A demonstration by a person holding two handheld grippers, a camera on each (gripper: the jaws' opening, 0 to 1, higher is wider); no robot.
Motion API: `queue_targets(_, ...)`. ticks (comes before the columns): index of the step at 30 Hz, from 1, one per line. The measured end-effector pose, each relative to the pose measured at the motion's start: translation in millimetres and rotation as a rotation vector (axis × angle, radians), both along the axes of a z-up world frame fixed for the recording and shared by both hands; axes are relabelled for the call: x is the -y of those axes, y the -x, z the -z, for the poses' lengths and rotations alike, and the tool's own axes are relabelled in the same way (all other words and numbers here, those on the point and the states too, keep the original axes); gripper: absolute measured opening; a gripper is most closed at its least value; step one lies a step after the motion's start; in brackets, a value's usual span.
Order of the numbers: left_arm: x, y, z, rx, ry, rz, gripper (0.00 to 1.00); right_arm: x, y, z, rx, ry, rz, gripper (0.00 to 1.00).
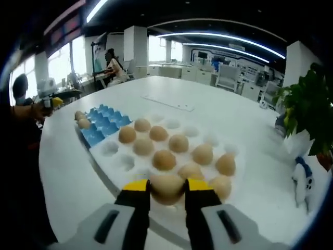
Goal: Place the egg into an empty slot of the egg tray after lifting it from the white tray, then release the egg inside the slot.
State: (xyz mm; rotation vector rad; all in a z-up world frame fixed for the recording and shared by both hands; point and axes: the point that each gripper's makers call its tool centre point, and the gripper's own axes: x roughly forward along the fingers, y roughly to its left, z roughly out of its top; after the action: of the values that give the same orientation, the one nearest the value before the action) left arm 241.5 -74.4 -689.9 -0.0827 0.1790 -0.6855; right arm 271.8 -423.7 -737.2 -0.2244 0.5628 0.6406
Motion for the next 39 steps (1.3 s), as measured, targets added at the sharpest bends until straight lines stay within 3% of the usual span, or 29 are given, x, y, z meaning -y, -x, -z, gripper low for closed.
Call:
queue_targets(14,-2,0.4,1.0,-0.01,0.007,-0.013,0.84,-99,5,-14.6,0.033,-0.078,-0.195,0.25)
queue_targets(26,-7,4.6,3.0,-0.027,0.012,-0.022,0.83,-155,3,-12.6,0.038,-0.101,-0.328,0.25)
queue_targets(28,-10,2.2,1.8,-0.008,-0.005,-0.042,0.85,-166,3,-10.4,0.033,-0.101,-0.356,0.25)
queue_targets(39,-10,3.5,2.3,-0.016,0.006,-0.029,0.83,-203,7,-2.0,0.009,-0.111,-0.441,0.25)
